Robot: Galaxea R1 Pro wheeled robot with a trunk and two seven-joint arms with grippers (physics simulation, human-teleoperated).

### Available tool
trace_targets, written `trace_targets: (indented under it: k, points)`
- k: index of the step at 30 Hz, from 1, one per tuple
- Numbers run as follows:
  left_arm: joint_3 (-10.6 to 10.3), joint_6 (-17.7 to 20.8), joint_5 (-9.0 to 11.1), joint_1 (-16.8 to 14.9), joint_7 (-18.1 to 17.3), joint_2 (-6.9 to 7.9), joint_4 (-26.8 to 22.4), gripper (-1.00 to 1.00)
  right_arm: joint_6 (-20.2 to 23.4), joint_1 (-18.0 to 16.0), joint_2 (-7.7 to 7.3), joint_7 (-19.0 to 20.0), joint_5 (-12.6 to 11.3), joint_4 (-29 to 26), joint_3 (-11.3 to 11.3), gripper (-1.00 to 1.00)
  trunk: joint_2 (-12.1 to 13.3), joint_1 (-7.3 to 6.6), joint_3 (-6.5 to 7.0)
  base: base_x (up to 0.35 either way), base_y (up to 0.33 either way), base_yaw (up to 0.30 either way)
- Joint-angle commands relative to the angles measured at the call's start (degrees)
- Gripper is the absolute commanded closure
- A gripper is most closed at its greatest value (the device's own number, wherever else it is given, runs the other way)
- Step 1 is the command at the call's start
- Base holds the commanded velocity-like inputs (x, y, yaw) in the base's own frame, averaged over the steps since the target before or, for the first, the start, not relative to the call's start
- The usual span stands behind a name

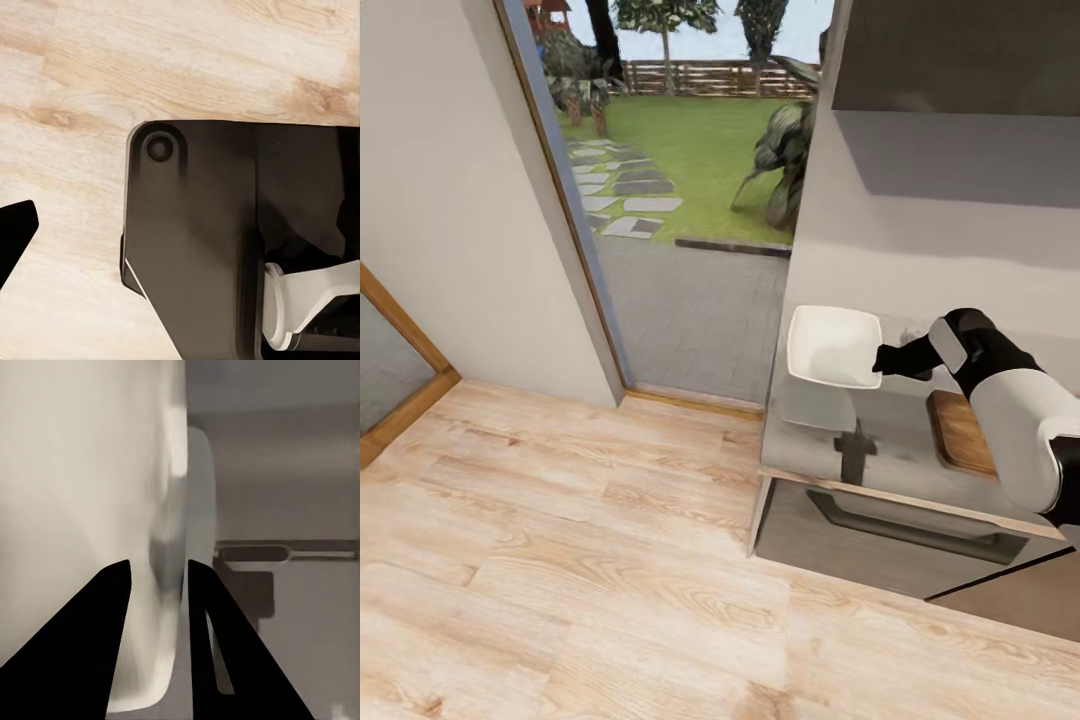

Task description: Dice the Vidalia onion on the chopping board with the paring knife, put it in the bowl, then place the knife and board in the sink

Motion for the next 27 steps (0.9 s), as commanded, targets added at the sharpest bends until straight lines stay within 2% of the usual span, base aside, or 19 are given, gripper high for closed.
trace_targets:
  k: [1, 8, 27]
  points:
    - [0.3, 0.0, 0.1, 0.0, -0.4, -0.08, -0.1, -1.0, 0.2, 0.0, -0.1, 0.3, 0.0, -0.1, -0.3, 1.0, -0.1, 0.03, -0.09, 0.009, 0.016, 0.0]
    - [0.3, 0.0, 0.1, 0.0, -0.4, -0.09, -0.1, -1.0, 0.3, 0.0, -1.27, 0.3, 0.1, -0.2, -0.5, 1.0, -0.1, 0.03, -0.09, 0.003, 0.005, 0.0]
    - [0.3, 0.0, 0.0, 0.0, -0.4, -0.18, -0.1, -1.0, 2.6, 0.0, -2.16, -1.5, 0.3, -0.1, -0.2, 1.0, -0.1, 0.03, -0.09, 0.0, 0.0, 0.0]
